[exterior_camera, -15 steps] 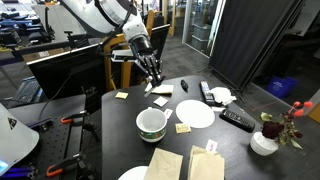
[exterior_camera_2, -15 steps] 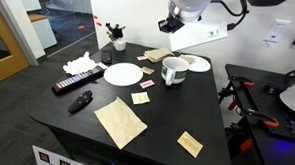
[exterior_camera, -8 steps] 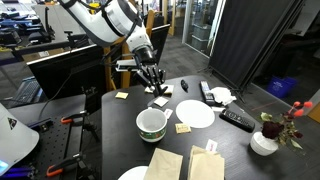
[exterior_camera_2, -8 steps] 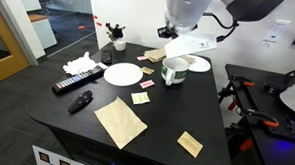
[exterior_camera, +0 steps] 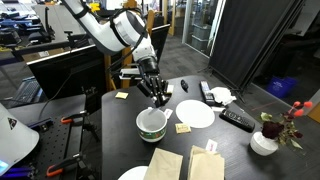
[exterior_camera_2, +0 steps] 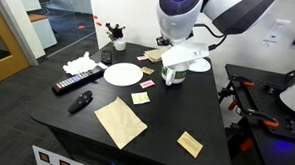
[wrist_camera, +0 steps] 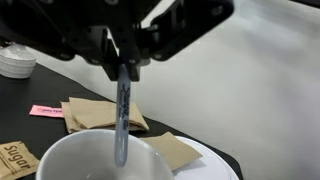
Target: Put the black pen inside the white mug
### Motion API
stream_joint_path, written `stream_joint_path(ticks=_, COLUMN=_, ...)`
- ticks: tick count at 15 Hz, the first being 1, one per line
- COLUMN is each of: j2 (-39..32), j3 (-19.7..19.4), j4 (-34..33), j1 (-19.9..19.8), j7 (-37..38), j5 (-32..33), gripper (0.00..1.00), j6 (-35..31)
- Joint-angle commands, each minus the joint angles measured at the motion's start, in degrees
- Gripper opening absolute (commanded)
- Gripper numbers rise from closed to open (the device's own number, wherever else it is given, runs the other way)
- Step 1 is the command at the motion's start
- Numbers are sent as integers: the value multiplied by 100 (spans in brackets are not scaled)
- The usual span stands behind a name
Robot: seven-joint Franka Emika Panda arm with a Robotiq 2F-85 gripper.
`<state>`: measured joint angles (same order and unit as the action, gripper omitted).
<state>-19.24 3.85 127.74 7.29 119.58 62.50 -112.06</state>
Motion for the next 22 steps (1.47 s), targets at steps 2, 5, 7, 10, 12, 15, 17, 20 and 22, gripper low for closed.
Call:
stream_joint_path(ticks=2, j2=-316, j3=-38, j4=-256, j1=3, j7=82, j5=-71, gripper=4, j6=112)
stream_joint_path(ticks=5, j2=-422, j3=-41, j4=-317, j1=10, j7=30, j5=-156, gripper=46, j6=146)
stream_joint_path(ticks=7, j2=-443, j3=-46, j4=-342, j1=13, j7=18, j5=-209, gripper=61, j6=149)
stream_joint_path(ticks=10, j2=-384, j3=-46, j4=-344, j1=27, j7=23, j5=-250, gripper=85, j6=169)
stream_joint_path(ticks=12, j2=-243, j3=-37, j4=-295, j1=33, j7=30, j5=-262, gripper=100, j6=161)
stream_joint_path(ticks=15, j2=46, j3=-17, j4=-198, j1=41, j7=30, j5=-323, gripper=100, j6=203)
stream_joint_path(ticks=17, j2=282, j3=8, j4=-151, j1=56, j7=-1, j5=-442, gripper=100, j6=312)
stream_joint_path(ticks=20, j2=712, j3=66, j4=-15, j1=75, j7=-54, j5=-612, gripper=100, j6=435)
stream_joint_path(ticks=22, j2=1016, j3=106, j4=72, j1=105, j7=-103, j5=-729, gripper=100, j6=578)
